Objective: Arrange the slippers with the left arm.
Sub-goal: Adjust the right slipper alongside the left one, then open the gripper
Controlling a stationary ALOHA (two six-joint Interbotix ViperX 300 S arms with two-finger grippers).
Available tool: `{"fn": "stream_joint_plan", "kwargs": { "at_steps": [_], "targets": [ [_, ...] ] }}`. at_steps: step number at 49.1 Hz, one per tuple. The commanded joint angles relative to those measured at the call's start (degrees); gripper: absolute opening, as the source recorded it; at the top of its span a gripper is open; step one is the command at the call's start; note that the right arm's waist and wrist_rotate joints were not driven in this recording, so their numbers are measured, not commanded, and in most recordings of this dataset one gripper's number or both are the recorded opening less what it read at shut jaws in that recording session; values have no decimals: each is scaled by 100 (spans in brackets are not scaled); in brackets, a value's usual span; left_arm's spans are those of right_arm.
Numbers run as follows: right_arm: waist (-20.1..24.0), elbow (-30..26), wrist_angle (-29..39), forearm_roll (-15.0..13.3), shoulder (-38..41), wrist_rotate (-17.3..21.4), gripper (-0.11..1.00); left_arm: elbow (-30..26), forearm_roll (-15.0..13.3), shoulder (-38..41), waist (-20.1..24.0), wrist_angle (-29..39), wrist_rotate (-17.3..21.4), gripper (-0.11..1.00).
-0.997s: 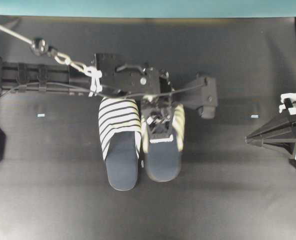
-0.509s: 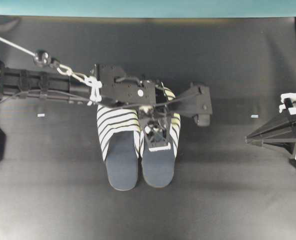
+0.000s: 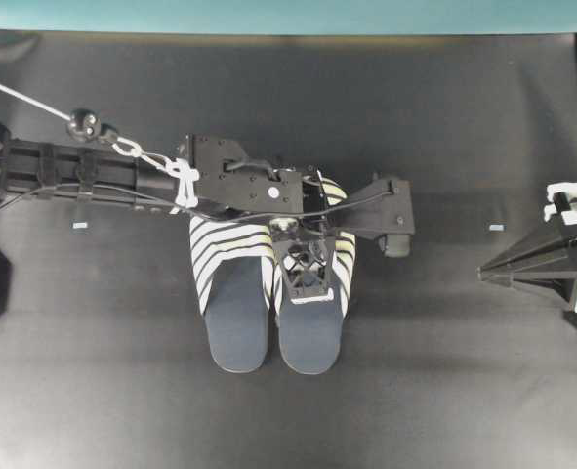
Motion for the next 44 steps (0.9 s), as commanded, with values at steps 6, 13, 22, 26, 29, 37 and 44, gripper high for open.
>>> {"fn": "stream_joint_plan", "kwargs": {
  "at_steps": [6, 13, 22, 26, 29, 37, 44],
  "targets": [
    [9, -35, -62, 18, 26, 0, 0, -26, 9, -62, 53, 0, 0, 68],
    [0, -35, -62, 18, 26, 0, 0, -88, 9, -202, -44, 44, 62, 90],
    [0, -35, -62, 18, 26, 0, 0, -237, 9, -598, -229, 360, 123, 90],
    [0, -26, -62, 18, 18, 9, 0, -316, 9, -800, -272, 624, 255, 90],
    [0, -18, -62, 18, 26, 0, 0, -387, 9, -967, -308, 817, 360, 90],
    [0, -18, -62, 18, 26, 0, 0, -563, 9, -1617, -387, 949, 668, 90],
    [0, -18, -62, 18, 18, 0, 0, -404, 9, -2312, -431, 826, 844, 90]
  ]
}}
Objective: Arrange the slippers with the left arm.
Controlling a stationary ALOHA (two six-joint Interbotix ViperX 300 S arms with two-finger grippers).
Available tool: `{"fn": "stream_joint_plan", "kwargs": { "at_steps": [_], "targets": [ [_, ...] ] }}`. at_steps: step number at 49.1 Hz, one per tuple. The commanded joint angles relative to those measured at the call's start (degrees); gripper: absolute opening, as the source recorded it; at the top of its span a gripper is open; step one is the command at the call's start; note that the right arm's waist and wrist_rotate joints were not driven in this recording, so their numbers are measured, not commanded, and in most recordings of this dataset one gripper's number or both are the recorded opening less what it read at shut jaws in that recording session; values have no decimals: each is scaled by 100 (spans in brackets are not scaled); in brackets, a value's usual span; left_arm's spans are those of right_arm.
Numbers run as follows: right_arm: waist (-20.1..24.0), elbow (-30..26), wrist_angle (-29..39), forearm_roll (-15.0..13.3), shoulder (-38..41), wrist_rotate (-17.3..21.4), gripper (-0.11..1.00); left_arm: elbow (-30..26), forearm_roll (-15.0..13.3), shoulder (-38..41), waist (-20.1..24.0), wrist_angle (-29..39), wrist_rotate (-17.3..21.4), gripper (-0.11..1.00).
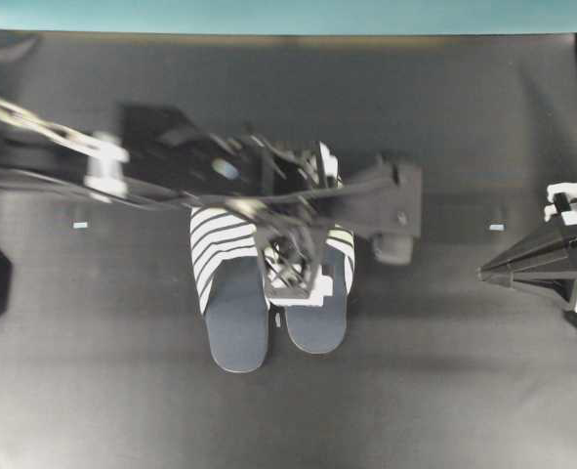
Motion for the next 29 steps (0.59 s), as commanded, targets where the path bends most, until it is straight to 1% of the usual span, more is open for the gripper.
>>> {"fn": "stream_joint_plan", "kwargs": {
  "at_steps": [1, 5, 9, 15, 21, 25, 29],
  "targets": [
    [0, -26, -62, 9, 26, 0, 0, 53, 9, -668, -53, -149, 35, 90],
    [0, -26, -62, 9, 18, -9, 0, 360, 9, -1037, -53, -396, 44, 90],
    [0, -26, -62, 9, 0, 0, 0, 782, 9, -1380, -53, -729, 35, 90],
    [0, -26, -62, 9, -53, -9, 0, 1529, 9, -1881, -70, -1371, -26, 90],
    [0, -26, -79, 9, -123, -9, 0, 2408, 9, -2452, -88, -2127, -158, 90],
    [0, -26, -79, 0, -149, 0, 0, 2830, 9, -2786, -79, -2566, -193, 90],
    [0, 0, -79, 9, -167, -9, 0, 3199, 9, -3094, -62, -2856, -211, 90]
  ]
}}
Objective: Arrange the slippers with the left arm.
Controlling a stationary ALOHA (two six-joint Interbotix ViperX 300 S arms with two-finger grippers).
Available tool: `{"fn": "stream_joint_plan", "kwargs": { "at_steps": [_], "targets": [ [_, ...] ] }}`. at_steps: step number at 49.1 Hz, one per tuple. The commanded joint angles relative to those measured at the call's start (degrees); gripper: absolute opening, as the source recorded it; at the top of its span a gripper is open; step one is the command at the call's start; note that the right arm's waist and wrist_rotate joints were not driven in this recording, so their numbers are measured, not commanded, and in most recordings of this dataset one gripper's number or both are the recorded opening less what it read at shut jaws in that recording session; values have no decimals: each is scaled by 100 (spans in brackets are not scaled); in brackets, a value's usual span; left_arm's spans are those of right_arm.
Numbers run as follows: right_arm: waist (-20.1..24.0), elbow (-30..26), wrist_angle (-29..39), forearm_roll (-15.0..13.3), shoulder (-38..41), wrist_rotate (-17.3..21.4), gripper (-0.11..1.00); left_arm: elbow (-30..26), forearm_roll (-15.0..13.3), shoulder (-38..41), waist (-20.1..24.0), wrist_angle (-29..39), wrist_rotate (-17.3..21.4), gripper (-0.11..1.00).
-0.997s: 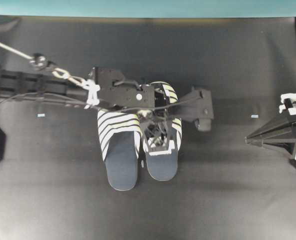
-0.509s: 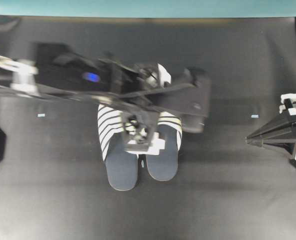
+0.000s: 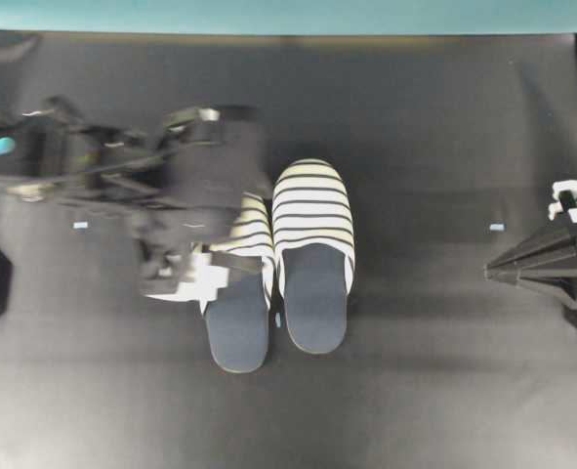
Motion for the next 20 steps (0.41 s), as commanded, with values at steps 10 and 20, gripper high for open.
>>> {"fn": "stream_joint_plan", "kwargs": {
  "at_steps": [10, 20],
  "targets": [
    [0, 9, -62, 9, 0, 0, 0, 976, 9, -1081, 9, -606, -114, 89],
    [0, 9, -123, 0, -9, 0, 0, 1318, 9, -1433, 9, -624, -422, 87]
  ]
}}
